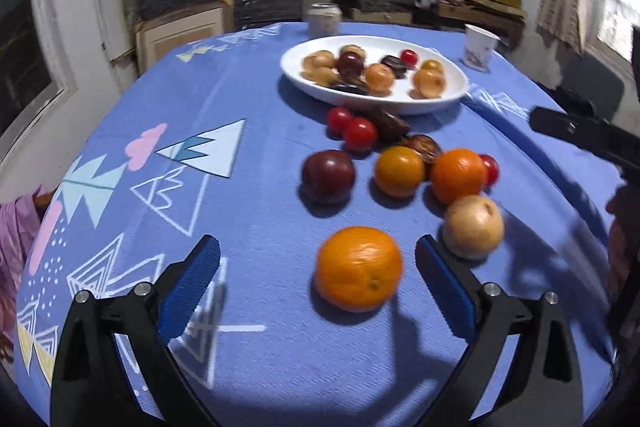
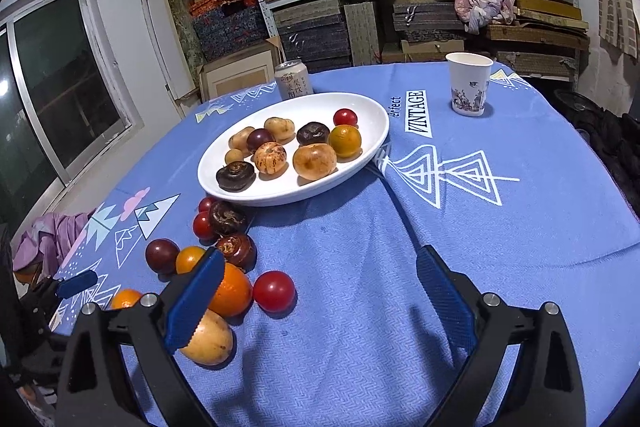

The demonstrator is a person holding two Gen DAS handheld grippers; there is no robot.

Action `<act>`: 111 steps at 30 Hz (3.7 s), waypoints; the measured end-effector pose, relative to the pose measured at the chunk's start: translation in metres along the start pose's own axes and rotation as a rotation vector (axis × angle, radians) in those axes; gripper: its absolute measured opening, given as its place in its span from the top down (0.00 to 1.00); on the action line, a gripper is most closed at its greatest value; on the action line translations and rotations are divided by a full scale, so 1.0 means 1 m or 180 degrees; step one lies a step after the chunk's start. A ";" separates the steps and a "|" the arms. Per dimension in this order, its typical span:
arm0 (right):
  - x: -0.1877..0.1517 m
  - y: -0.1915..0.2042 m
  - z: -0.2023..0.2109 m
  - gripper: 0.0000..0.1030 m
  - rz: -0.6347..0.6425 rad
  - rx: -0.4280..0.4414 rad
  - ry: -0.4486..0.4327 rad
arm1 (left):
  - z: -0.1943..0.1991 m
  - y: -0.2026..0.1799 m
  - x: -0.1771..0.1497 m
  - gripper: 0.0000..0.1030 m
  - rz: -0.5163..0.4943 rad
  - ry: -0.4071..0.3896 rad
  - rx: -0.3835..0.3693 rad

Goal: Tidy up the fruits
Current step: 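Grasp the mandarin orange with the left tool while the right tool grasps a red tomato, then place the mandarin and tomato on the white plate and open both tools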

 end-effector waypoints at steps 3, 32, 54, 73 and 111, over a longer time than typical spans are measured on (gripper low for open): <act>0.000 0.000 0.000 0.05 -0.0006 0.0000 0.0011 | 0.000 -0.001 -0.004 0.06 0.0050 0.0040 -0.0091; -0.037 0.023 -0.041 0.49 0.0753 -0.0160 0.0502 | -0.024 -0.005 -0.008 0.29 0.0107 0.0341 -0.0239; -0.044 0.039 -0.050 0.70 0.0812 -0.0004 0.0655 | -0.030 -0.005 -0.006 0.57 0.0192 0.0336 -0.0476; 0.067 0.026 -0.028 0.70 0.0238 0.0161 0.0095 | -0.033 0.036 0.136 0.56 0.0312 -0.0239 -0.0176; 0.036 0.033 0.018 0.12 0.0316 0.0420 -0.0493 | -0.022 0.083 0.076 0.16 0.0836 -0.0431 0.0211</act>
Point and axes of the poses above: each gripper's, at about its wrist camera, not at the fingertips, and z roughly against the way its jaws point, y to its left, x to its top, the point moved 6 cm from there along -z, roughly the way its jaws point, and after that the axes turned 14 degrees about -z, right-handed, at the moved point
